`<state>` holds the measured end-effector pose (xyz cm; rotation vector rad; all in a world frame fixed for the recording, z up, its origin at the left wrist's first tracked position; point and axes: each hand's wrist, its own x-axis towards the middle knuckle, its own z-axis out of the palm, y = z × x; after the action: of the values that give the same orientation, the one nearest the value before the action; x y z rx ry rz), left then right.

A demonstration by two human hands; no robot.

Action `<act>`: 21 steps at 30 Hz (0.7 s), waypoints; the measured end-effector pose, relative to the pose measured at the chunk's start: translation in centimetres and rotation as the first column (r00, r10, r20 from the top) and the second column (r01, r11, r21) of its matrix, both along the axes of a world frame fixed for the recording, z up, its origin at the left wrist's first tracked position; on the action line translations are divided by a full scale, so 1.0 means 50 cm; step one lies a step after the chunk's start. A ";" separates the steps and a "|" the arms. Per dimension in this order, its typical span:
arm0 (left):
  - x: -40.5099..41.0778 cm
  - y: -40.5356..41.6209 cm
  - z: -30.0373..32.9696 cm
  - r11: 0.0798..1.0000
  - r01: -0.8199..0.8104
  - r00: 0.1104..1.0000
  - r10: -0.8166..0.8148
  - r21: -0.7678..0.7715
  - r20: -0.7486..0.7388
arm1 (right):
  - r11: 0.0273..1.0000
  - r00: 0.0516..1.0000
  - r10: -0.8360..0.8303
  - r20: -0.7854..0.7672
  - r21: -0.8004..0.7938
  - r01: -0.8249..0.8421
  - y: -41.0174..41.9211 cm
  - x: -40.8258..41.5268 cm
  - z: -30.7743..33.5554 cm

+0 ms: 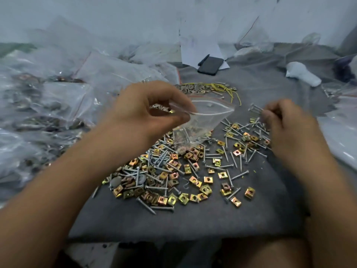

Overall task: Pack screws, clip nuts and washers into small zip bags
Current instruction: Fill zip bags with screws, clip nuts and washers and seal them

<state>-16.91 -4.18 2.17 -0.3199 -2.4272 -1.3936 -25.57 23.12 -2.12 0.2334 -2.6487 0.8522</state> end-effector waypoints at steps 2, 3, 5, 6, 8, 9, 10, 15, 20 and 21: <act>0.003 0.004 -0.005 0.996 0.065 0.998 -0.066 -0.060 -0.019 | 0.991 0.991 0.087 -0.097 -0.094 -0.096 -0.009 0.006 0.009; 0.003 0.006 -0.007 0.992 0.086 0.996 -0.088 -0.093 -0.022 | 0.980 0.981 0.129 -0.144 -0.132 -0.148 -0.013 0.008 0.014; 0.002 0.009 -0.011 0.983 0.110 0.993 -0.115 -0.150 -0.027 | 0.947 0.955 0.208 -0.209 -0.203 -0.251 -0.017 0.008 0.017; 0.001 0.010 -0.012 0.979 0.117 0.992 -0.124 -0.166 -0.031 | 0.920 0.943 0.249 -0.222 -0.251 -0.302 -0.018 0.008 0.017; 0.000 0.008 -0.014 0.976 0.127 0.990 -0.136 -0.178 -0.038 | 0.851 0.922 0.330 -0.203 -0.358 -0.384 -0.020 0.009 0.014; 0.000 0.007 -0.015 0.975 0.130 0.989 -0.140 -0.183 -0.044 | 0.825 0.915 0.359 -0.184 -0.397 -0.403 -0.022 0.009 0.012; -0.001 0.005 -0.016 0.973 0.133 0.988 -0.145 -0.189 -0.050 | 0.806 0.913 0.375 -0.160 -0.430 -0.407 -0.022 0.009 0.009; -0.003 0.004 -0.021 0.972 0.143 0.986 -0.157 -0.187 -0.062 | 0.709 0.900 0.426 -0.089 -0.585 -0.393 -0.019 0.011 0.005; -0.008 0.012 -0.028 0.968 0.157 0.983 -0.173 -0.197 -0.067 | 0.604 0.860 0.498 -0.112 -0.667 -0.436 -0.023 0.025 0.015; -0.009 0.013 -0.030 0.968 0.161 0.982 -0.177 -0.193 -0.066 | 0.591 0.853 0.508 -0.119 -0.672 -0.446 -0.024 0.028 0.017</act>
<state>-17.34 -3.54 0.69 -0.6316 -2.5162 -1.1914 -24.18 21.94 -1.26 0.7459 -2.1374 1.9872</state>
